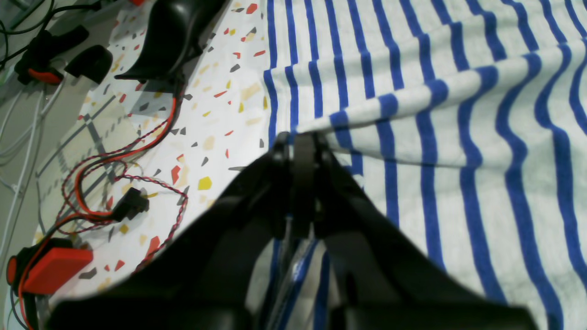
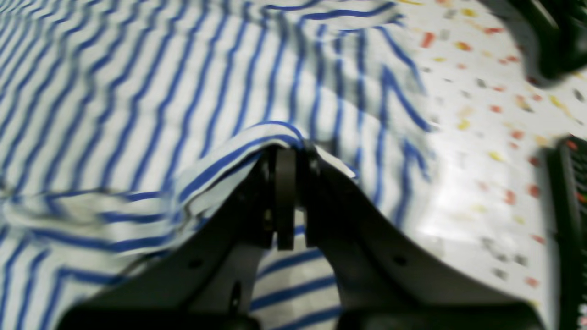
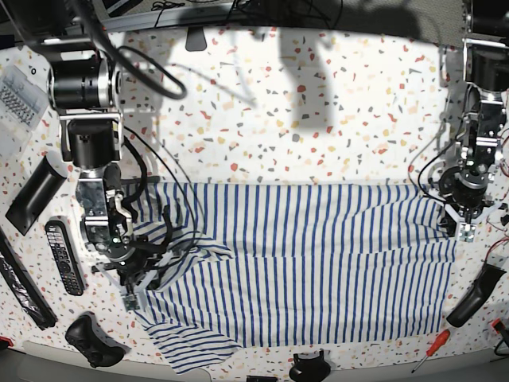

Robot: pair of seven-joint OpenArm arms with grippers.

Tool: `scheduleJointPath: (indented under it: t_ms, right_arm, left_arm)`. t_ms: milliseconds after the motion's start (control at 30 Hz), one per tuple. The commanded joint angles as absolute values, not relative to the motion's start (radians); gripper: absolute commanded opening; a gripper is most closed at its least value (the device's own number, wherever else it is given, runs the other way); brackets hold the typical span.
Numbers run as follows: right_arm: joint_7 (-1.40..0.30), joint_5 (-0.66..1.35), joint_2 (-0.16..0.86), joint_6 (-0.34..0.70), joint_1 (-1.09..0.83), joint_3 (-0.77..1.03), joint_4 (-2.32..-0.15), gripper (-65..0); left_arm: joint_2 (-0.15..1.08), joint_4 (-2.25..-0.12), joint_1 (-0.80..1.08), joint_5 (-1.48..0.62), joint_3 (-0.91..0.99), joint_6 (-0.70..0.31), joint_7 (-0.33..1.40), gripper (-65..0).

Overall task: Layout the t-shirt on the table in an organized manner, then fold the t-shirt properly
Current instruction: 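Lift the grasped edge and pull it toward the hem with both grippers, then release the shirt and reposition both grippers on the folded edge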

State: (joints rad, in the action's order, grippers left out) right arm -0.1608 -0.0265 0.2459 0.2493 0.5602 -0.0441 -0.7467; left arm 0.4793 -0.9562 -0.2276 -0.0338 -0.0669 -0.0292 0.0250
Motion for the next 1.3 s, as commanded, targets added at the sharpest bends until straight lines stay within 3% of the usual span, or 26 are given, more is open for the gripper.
scheduleJointPath:
  t_ms: [0,133,267,333,633,800,1100,1267]
  right_arm:
    - [-0.13,-0.02,0.254,0.243,0.604,-0.039,-0.761,-65.0]
    - [-0.095,-0.02,0.255,0.243,0.604,-0.039,-0.761,-65.0]
    - [-0.077,-0.019,0.255,0.243,0.607,-0.039,-0.761,-42.7]
    - [-0.072,-0.019,0.255,0.243,0.613,-0.039,-0.761,-37.3]
    - [-0.069,-0.019,0.255,0.244,0.637,-0.039,-0.761,-37.0]
    - [-0.069,-0.02,0.255,0.244,0.637,-0.039,-0.761,-37.0]
    - [-0.071,-0.02,0.255,0.244,0.637,-0.039,-0.761,-37.0]
    - [-0.091,-0.019,0.255,0.244,0.637,-0.039,-0.761,-37.0]
  left_arm:
    - [0.496,-0.972,-0.252,-0.035,-0.06,-0.019,-0.001,-65.0]
    - [0.496,-0.972,-0.252,-0.035,-0.06,-0.019,-0.001,-65.0]
    - [0.496,-0.972,-0.252,-0.035,-0.06,-0.019,-0.001,-65.0]
    - [0.496,-0.972,-0.252,-0.035,-0.06,-0.019,-0.001,-65.0]
    - [0.5,-0.972,-0.252,0.004,-0.06,-0.015,-0.001,-65.0]
    - [0.499,-0.972,-0.255,0.063,-0.06,0.089,-0.015,-42.1]
    - [0.499,-0.964,-0.313,0.106,-0.06,0.097,-0.061,-41.3]
    - [0.508,-0.922,-0.376,0.13,-0.061,0.019,-0.046,-41.3]
